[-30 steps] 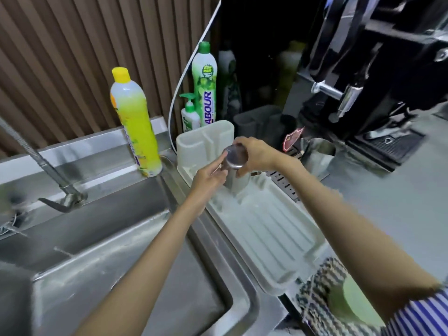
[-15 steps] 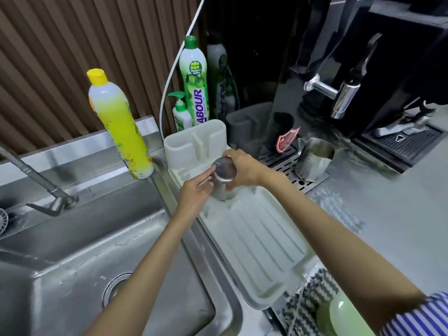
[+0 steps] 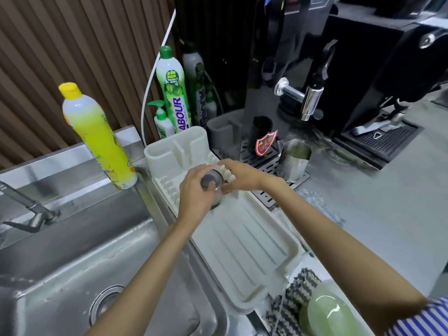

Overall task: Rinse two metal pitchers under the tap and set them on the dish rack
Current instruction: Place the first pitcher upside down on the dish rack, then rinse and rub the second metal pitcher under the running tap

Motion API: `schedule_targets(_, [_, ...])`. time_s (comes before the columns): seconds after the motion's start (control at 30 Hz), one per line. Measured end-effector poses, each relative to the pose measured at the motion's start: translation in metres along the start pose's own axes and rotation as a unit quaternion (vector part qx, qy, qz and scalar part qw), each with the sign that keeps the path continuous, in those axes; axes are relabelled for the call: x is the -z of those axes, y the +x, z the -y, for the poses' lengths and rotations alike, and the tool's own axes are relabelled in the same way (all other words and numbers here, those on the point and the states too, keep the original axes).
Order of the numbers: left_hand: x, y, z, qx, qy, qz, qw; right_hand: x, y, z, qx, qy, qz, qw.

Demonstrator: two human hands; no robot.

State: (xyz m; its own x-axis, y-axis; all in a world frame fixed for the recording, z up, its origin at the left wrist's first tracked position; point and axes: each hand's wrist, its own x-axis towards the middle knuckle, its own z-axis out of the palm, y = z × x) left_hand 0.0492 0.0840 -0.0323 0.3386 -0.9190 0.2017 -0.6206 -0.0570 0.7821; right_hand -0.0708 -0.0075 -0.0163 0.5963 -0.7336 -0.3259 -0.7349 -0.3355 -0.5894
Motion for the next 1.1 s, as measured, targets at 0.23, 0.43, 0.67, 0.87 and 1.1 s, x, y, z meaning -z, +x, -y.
schedule_targets(0.23, [-0.058,0.022,-0.076,-0.132,-0.076,0.135,0.979,0.059,-0.067,-0.048,-0.06,0.122,0.027,0.99])
schedule_targets(0.43, [-0.111,0.071,-0.115,-0.193,0.101,0.313,0.924,0.065,-0.091,-0.105,-0.111,0.226,-0.013,0.968])
schedule_targets(0.67, [-0.145,0.088,-0.105,-0.209,0.255,0.329,0.885,0.062,-0.085,-0.138,-0.129,0.322,-0.081,0.934])
schedule_targets(0.87, [-0.126,0.083,-0.101,-0.169,0.25,0.339,0.891,0.057,-0.088,-0.149,-0.119,0.402,-0.105,0.902])
schedule_targets(1.1, [-0.103,0.049,-0.09,0.248,-0.265,0.34,0.868,0.03,-0.09,-0.125,-0.205,0.519,-0.316,0.768])
